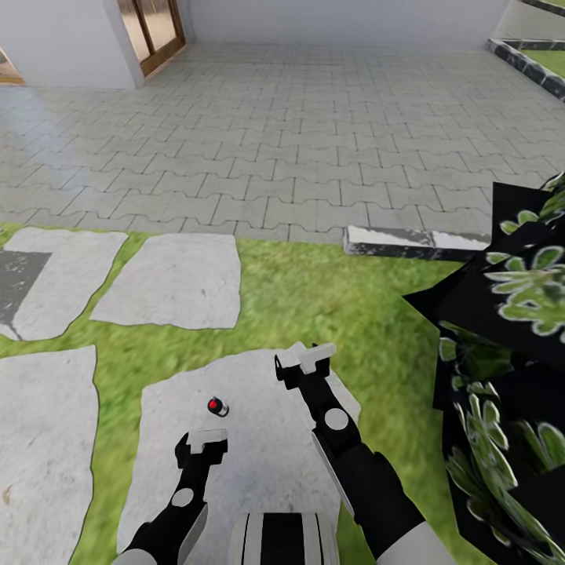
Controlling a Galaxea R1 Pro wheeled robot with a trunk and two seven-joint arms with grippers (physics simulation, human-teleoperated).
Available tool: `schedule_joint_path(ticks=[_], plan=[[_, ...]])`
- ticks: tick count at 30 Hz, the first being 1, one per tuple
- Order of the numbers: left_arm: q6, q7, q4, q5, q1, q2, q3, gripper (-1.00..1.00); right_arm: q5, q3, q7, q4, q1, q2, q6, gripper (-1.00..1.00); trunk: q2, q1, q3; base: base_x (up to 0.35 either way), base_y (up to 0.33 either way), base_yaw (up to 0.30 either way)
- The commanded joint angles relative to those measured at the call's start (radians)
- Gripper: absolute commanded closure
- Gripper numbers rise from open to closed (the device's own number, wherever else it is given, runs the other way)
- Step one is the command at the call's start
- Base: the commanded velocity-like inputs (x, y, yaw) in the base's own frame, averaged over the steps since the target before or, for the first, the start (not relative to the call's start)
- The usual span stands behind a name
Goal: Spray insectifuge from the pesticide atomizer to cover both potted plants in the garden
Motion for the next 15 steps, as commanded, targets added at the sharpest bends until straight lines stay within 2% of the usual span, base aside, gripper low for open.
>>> schedule_joint_path(ticks=[1, 15], plan=[[-0.002, 0.005, 0.001, -0.011, 0.000, -0.001, 0.003, -1.00, 0.011, 0.001, -0.005, -0.001, 0.000, 0.000, 0.008, -1.00, 0.000, 0.000, -0.002, 0.017, 0.000, 0.001], [-0.002, 0.005, 0.001, -0.011, 0.000, -0.001, 0.003, -1.00, 0.011, 0.001, -0.005, -0.005, 0.000, 0.000, 0.008, -1.00, 0.000, 0.000, -0.013, 0.017, 0.000, 0.000]])
